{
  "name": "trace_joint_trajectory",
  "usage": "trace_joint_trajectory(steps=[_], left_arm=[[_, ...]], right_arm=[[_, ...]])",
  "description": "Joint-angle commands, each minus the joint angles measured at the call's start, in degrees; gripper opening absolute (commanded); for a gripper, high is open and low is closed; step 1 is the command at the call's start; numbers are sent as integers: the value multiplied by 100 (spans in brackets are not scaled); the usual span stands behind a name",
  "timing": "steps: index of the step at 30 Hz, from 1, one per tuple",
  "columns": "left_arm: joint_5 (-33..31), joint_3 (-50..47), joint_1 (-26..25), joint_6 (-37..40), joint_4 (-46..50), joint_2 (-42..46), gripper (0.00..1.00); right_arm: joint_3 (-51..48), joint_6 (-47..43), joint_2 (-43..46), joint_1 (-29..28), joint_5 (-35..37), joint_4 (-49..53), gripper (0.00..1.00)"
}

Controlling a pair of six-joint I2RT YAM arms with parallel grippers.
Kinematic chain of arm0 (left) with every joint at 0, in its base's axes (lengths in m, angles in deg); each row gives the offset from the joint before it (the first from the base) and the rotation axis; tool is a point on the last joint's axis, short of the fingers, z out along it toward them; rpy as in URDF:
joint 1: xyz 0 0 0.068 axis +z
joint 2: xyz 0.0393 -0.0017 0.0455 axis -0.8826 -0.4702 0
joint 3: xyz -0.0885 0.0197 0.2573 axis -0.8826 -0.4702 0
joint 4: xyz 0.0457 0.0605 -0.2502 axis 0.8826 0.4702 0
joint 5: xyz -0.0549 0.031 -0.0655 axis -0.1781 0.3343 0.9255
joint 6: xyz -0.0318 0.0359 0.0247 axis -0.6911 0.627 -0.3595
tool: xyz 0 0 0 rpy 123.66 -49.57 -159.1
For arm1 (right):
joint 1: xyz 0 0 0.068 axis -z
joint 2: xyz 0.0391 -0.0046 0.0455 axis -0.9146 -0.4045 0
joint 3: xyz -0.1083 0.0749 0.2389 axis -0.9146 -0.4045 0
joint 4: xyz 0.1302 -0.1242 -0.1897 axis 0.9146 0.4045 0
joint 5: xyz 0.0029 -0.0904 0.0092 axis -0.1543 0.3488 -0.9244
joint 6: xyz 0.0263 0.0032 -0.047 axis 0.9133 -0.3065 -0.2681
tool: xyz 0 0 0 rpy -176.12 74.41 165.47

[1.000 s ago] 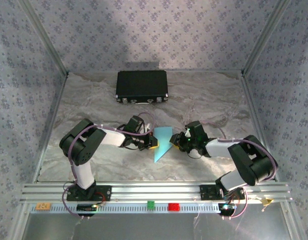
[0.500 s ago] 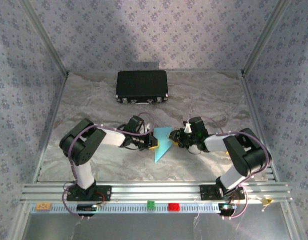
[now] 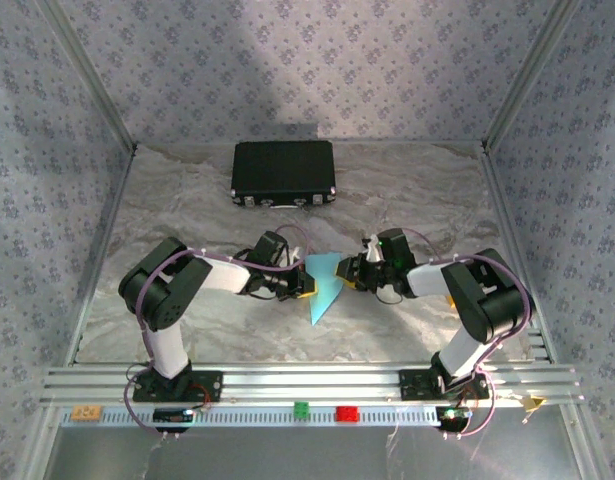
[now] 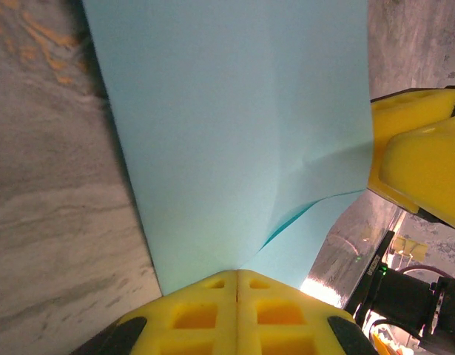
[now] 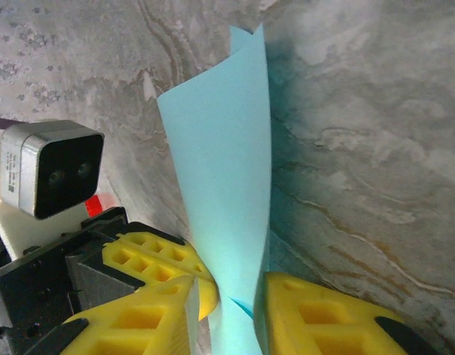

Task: Fold a paper plane with a square sheet of paper (pick it up from the middle)
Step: Fold the wing for the fifth time at the center of the table.

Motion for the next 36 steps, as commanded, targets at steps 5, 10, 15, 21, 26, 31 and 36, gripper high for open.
trace_joint_trajectory(steps=[5, 10, 15, 21, 26, 31, 36], left_arm=[[-101, -98, 70, 16, 241, -9, 0], [-100, -37, 69, 18, 288, 167, 0], [-109, 74, 72, 57, 388, 305, 3], [-393, 87, 77, 136, 586, 453, 7], [-370, 129, 71, 35, 456, 237, 6], [-371, 174, 63, 65, 469, 140, 3], [-352, 192, 65, 147, 560, 42, 0]], right_arm=[[225, -493, -5, 91, -157, 533, 24], [219, -452, -5, 99, -128, 565, 17], [100, -239, 101, 98, -38, 434, 7], [-317, 541, 438, 14, 408, -27, 5], [-561, 1057, 641, -137, 772, -242, 5], [-591, 1099, 751, -300, 792, -264, 9], [-488, 810, 666, -278, 642, -192, 18]])
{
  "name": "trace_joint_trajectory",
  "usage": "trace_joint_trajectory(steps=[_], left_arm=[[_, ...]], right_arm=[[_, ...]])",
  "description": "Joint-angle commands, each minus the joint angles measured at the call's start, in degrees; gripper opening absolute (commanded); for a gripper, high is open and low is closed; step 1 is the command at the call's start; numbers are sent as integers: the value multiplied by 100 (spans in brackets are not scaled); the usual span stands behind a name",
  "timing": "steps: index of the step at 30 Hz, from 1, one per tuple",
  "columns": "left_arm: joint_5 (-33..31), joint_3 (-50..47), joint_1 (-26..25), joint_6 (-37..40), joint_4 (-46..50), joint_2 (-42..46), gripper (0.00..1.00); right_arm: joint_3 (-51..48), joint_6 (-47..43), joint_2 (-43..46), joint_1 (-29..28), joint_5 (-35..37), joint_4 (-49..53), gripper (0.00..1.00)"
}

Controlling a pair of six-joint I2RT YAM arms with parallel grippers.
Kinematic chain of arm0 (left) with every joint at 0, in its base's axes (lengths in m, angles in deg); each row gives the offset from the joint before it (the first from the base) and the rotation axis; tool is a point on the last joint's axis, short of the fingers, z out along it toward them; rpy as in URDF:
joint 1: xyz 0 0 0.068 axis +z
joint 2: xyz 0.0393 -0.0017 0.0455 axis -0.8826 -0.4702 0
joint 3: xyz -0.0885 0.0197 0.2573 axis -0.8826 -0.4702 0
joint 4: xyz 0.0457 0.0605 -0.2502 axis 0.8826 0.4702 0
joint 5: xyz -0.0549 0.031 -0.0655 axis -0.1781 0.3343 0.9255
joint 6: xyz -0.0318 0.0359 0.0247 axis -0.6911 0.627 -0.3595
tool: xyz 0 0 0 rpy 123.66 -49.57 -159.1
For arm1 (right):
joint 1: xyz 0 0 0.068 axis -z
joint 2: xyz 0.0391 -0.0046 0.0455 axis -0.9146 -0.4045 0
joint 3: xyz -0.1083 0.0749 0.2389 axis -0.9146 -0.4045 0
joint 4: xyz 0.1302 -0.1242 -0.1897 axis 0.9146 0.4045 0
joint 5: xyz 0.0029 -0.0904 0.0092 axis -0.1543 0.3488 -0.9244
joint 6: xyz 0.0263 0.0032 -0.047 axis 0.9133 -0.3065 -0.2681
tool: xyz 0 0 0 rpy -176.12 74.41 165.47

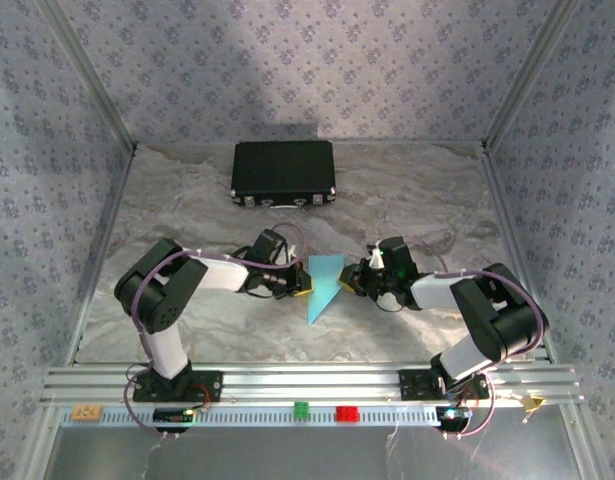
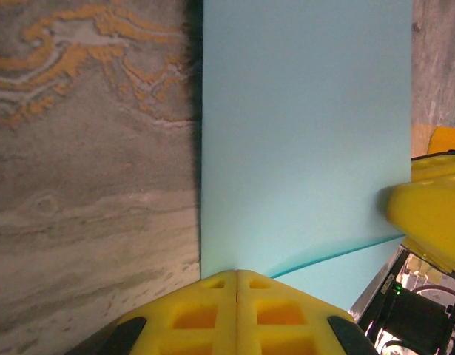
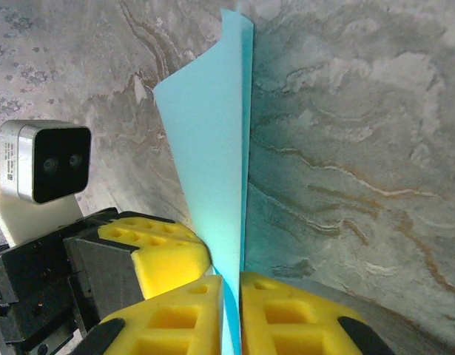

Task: Fold a paper plane with a square sheet of paper (pick it up from the middle)
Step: Fold the wing for the fifth time at the center of the table.

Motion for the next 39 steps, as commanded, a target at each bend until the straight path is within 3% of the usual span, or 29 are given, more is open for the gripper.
trace_joint_trajectory(steps=[1, 17, 27, 31, 36, 39], left_arm=[[-7, 112, 26, 132, 149, -133, 0], [64, 95, 29, 173, 124, -205, 0], [33, 99, 33, 134, 149, -11, 0], [-160, 133, 25, 193, 324, 332, 11], [-789, 302, -148, 606, 1012, 860, 37], [-1295, 439, -359, 906, 1412, 1077, 46]], right_arm=[[99, -174, -16, 10, -69, 9, 19], [509, -706, -600, 134, -619, 72, 26], [588, -773, -763, 217, -662, 163, 12], [486, -562, -616, 227, -524, 130, 7], [220, 41, -204, 170, 41, 42, 4], [101, 457, 49, 118, 462, 246, 4]])
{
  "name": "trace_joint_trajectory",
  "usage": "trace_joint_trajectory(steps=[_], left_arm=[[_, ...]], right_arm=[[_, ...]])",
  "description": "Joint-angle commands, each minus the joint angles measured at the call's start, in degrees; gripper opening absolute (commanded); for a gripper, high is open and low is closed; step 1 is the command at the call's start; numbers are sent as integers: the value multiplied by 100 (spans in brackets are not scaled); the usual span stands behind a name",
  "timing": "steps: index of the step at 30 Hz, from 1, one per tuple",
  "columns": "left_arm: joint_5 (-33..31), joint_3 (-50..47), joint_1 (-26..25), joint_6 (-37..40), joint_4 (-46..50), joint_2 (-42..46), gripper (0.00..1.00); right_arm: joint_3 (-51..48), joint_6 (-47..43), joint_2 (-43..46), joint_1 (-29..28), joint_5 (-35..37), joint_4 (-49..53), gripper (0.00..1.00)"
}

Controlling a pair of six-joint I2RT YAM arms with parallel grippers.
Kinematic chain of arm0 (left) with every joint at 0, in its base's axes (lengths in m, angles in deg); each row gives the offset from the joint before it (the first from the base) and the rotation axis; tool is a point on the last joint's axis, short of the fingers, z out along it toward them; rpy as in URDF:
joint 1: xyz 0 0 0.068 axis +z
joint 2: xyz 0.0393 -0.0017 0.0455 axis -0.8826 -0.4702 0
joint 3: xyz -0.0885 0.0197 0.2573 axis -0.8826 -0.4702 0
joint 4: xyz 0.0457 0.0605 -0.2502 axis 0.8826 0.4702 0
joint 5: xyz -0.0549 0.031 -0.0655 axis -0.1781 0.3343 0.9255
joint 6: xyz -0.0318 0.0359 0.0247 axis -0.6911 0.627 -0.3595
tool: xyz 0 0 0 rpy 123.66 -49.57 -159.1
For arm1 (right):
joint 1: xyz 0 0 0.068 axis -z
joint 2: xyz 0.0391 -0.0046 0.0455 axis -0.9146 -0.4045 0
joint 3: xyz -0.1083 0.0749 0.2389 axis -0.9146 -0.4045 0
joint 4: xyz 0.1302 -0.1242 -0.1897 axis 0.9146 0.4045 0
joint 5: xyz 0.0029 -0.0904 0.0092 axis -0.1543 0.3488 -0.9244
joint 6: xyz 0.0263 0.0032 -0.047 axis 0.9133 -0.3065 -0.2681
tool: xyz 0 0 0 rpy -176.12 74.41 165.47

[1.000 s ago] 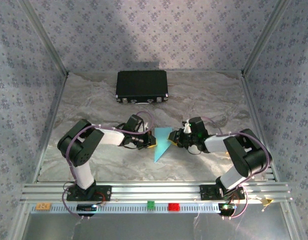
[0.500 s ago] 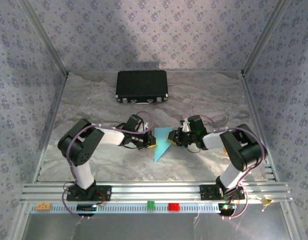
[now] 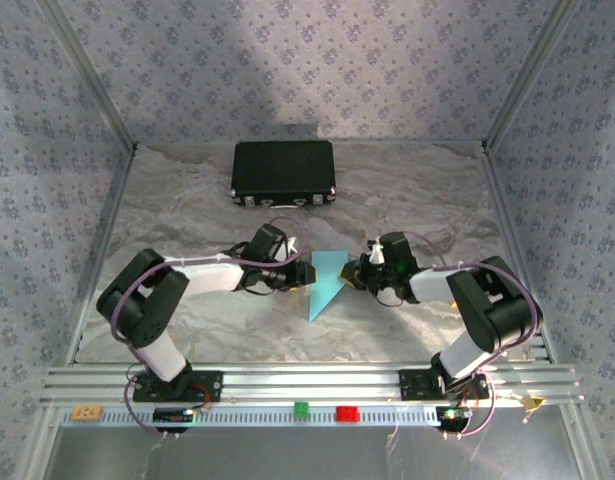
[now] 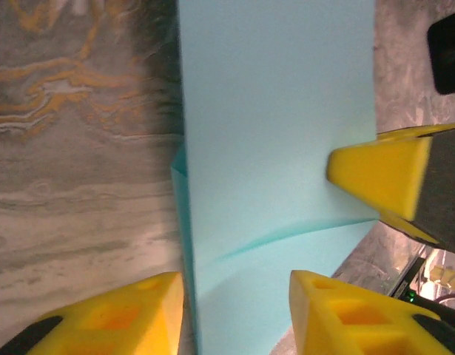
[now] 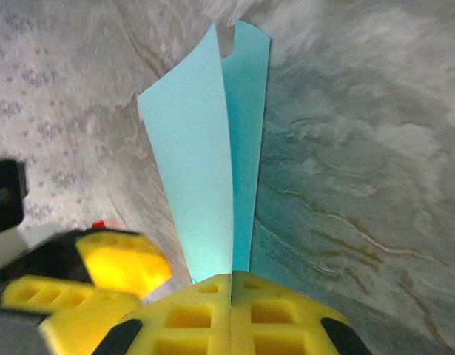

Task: Fold a paper plane with a square sheet of paper (pick it up from the middle)
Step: Fold the wing for the fifth time at the center of the table.

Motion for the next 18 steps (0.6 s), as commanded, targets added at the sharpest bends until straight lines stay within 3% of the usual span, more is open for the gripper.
trace_joint_trajectory(steps=[1, 8, 18], left_arm=[[-689, 266, -240, 508, 643, 328, 49], [-1611, 452, -981, 1249, 1163, 538, 51], [-2852, 793, -1995, 2050, 1681, 232, 48]], right_arm=[[-186, 654, 312, -72, 605, 181, 4], [-446, 1317, 728, -185, 1075, 94, 4], [-271, 1323, 751, -276, 1042, 222, 5]])
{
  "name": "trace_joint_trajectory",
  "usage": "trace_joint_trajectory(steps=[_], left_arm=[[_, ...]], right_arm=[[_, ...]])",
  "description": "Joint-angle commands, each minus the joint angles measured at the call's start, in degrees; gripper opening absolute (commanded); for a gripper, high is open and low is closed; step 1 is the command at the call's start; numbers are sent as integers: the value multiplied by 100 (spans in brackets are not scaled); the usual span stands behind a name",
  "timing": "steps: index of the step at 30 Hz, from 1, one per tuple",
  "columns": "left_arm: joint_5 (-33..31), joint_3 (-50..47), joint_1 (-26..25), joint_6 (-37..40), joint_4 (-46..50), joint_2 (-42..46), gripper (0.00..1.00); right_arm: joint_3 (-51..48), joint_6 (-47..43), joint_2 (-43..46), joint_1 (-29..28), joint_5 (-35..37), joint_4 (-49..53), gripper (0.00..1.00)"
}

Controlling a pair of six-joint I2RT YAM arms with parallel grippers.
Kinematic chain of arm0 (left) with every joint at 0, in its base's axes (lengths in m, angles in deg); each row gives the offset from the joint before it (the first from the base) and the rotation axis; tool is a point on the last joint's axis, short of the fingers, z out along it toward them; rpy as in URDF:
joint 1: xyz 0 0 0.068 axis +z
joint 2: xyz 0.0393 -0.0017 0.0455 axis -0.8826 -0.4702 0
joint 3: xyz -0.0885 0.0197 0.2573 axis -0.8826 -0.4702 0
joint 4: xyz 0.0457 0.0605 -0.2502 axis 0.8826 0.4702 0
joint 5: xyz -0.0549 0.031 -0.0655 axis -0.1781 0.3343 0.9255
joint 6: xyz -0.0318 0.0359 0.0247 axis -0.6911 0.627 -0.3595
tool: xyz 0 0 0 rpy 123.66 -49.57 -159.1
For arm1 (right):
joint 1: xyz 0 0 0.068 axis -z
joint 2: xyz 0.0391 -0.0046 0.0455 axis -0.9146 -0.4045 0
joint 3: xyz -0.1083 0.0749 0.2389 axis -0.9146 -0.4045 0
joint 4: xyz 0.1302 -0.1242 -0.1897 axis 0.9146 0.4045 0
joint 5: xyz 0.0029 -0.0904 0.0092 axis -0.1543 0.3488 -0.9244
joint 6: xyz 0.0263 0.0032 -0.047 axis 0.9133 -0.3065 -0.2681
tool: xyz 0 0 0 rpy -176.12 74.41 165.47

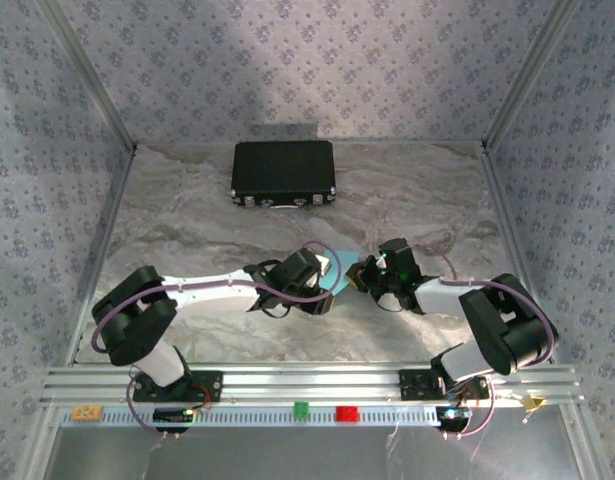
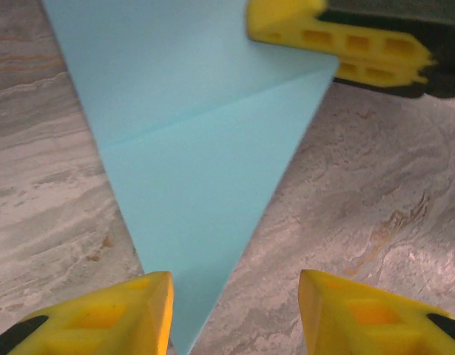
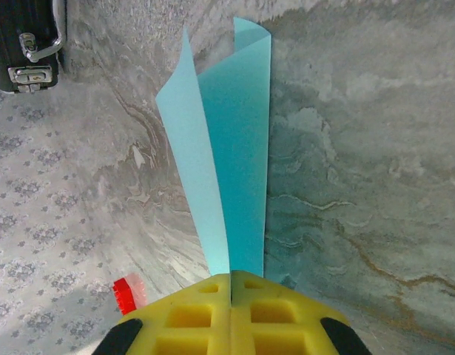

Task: Fold a paper plane with a square sheet of paper (pick it up from the middle)
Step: Fold the wing for the fifth time at the center of the table.

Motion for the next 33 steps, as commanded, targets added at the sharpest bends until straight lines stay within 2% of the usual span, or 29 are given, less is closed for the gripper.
trace_joint_trajectory(steps=[1, 7, 17, 33], left_arm=[[-617, 315, -186, 434, 304, -224, 48], [-1012, 736, -511, 660, 607, -697, 45], [-1953, 930, -793, 539, 904, -1022, 40], [-2383, 1095, -983, 644, 1101, -1210, 28]], right_arm=[[123, 76, 102, -51, 100, 197, 6], [165, 30, 148, -65, 92, 252, 9], [189, 33, 191, -63, 91, 278, 10], [198, 71, 233, -68, 87, 278, 7]])
